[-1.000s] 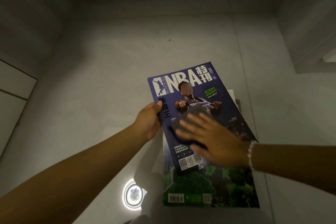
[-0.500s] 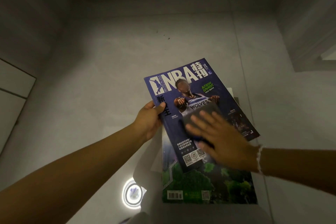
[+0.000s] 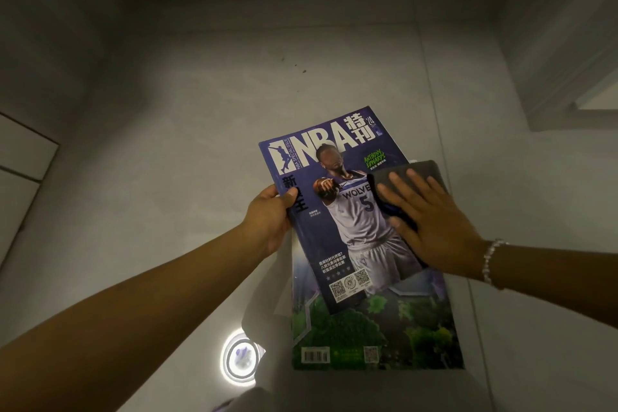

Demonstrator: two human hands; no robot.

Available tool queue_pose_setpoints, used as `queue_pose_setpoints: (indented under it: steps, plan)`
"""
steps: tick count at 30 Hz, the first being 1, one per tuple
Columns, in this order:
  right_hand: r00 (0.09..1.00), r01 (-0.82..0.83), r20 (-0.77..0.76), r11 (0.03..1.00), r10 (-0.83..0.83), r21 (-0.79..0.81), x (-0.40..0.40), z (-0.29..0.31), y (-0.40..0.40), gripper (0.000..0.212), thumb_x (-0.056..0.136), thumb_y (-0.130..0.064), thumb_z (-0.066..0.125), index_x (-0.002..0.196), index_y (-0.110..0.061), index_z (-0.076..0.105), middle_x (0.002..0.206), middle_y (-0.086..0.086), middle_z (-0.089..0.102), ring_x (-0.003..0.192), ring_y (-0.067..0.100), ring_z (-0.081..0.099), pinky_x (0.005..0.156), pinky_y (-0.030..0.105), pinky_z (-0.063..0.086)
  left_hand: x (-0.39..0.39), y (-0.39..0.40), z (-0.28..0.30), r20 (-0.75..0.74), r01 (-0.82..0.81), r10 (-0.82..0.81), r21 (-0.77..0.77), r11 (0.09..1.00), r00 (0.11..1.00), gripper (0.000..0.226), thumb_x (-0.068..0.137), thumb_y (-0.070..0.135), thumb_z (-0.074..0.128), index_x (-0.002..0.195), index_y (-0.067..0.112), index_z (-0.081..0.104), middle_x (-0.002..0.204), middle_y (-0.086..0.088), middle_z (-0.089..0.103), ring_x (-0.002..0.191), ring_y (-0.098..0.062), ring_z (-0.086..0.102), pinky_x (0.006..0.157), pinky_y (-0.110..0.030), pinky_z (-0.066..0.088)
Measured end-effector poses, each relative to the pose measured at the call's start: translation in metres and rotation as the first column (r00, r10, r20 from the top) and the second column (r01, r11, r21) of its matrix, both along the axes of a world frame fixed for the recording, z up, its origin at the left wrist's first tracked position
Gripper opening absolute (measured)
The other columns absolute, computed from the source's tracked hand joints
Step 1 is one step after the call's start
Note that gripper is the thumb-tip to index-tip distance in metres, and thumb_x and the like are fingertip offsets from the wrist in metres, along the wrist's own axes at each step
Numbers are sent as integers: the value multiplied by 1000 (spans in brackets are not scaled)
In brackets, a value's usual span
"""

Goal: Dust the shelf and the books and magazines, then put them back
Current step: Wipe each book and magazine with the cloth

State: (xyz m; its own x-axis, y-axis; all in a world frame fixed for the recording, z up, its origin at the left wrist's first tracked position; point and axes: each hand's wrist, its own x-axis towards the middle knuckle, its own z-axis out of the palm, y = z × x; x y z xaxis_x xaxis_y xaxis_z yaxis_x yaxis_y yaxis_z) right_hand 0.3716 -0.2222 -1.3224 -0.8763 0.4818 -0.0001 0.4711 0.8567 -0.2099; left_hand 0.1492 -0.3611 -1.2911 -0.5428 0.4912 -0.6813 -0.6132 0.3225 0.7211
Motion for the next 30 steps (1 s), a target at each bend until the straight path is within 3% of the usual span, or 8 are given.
queue_pose_setpoints:
  steps: [6,10,15,17,19,26,28,30]
  plan:
    - [925,-379,27,925,380,-39,-10,2,-76,50,101,-49,20,147,-32,25,153,-4,26,144,21,16,116,40,7,-1,-1,1,21,10,-10,42,999,1000,24,97,6,47,119,9,57,112,-11,65,86,-19,64,66,-30,54]
    - [850,-520,61,852,523,-55,-23,5,-58,48,100,-49,21,147,-35,25,153,-8,23,144,16,14,117,37,2,-2,-1,2,56,29,-33,62,998,998,21,98,7,45,115,11,57,105,-7,66,87,-19,63,67,-30,53]
    - [969,-233,64,969,239,-82,-54,8,-7,58,97,-55,5,146,-32,25,154,-7,18,145,21,11,117,39,0,-4,-4,1,65,45,-50,77,996,997,26,102,13,37,121,11,55,105,-6,66,91,-19,63,72,-30,53]
    - [982,-166,83,984,172,-67,-63,10,-10,65,91,-60,-5,147,-34,15,155,-8,9,146,20,2,115,35,-10,-4,-5,1,75,48,-55,96,994,996,27,103,14,35,121,12,54,102,-5,67,93,-19,63,76,-32,52]
    - [977,-190,77,977,197,-97,-64,11,-27,62,91,-60,-4,146,-35,8,154,-9,4,145,18,-5,115,34,-14,-4,-5,1,71,53,-61,100,994,996,27,103,14,33,119,11,54,100,-5,67,91,-19,63,76,-32,52]
    - [891,-453,11,888,455,-76,-63,6,-47,49,99,-47,26,143,-29,37,151,-4,32,143,20,21,116,39,7,-5,-6,-1,82,50,-58,88,995,995,34,105,24,26,110,15,59,100,-6,69,90,-18,64,72,-31,50]
    - [887,-455,38,885,461,-100,-72,11,-36,51,97,-48,26,144,-30,36,152,-6,28,144,17,17,117,37,2,-4,-4,0,88,32,-40,90,995,995,35,105,24,25,111,14,58,99,-5,68,90,-18,63,74,-31,51]
    - [917,-382,74,916,393,-126,-84,14,-29,57,94,-52,13,147,-34,23,155,-10,13,145,12,4,116,31,-11,-3,-4,1,86,28,-36,91,995,996,35,105,24,25,113,14,57,100,-6,67,91,-18,63,76,-31,52]
